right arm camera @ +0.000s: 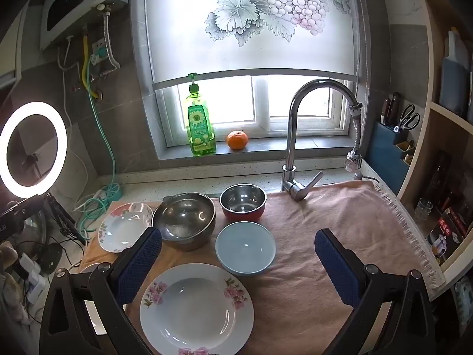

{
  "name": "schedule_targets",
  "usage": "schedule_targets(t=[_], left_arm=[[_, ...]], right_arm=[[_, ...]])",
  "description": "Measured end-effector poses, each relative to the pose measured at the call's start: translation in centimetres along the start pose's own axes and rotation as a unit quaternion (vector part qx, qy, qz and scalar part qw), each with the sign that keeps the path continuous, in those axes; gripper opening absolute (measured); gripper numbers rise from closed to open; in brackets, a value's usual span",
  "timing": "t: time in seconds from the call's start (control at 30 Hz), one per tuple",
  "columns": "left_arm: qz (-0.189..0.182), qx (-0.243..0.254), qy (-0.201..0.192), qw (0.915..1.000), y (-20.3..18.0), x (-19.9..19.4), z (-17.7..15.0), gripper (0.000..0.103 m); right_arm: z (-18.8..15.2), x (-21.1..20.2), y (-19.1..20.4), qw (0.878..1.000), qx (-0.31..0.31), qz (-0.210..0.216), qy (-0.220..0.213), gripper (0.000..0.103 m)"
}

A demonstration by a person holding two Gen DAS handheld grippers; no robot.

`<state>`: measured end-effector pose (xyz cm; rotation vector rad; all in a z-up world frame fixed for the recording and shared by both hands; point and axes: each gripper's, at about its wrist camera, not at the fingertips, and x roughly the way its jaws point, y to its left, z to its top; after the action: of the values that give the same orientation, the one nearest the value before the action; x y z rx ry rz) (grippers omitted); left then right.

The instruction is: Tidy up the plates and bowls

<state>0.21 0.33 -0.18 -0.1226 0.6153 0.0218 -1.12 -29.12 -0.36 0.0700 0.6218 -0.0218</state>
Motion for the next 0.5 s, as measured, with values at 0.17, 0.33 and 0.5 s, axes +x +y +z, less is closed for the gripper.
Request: schedule_targets(t=[0.17,0.33,0.5], left_arm=[[0.002,0.010,-0.012,0.9999,0.2,-0.3,0.7,0.102],[0.007,0.017,-0.017,0.9997,-0.8,-0.5,0.2,0.102],[0.007,0.018,-0.014,0.9997,-1.0,-0.2,0.3,0.102]], right_arm=[[0.0,0.3,0.2,1.000,-0.011,0.007,0.019,0.102],[-0.1,0.7,0.5,1.000,-0.009,-0.001,0.022,0.102],[-0.3,1.1,-0.4,0.999,0.002,0.003,0.032,0.102]])
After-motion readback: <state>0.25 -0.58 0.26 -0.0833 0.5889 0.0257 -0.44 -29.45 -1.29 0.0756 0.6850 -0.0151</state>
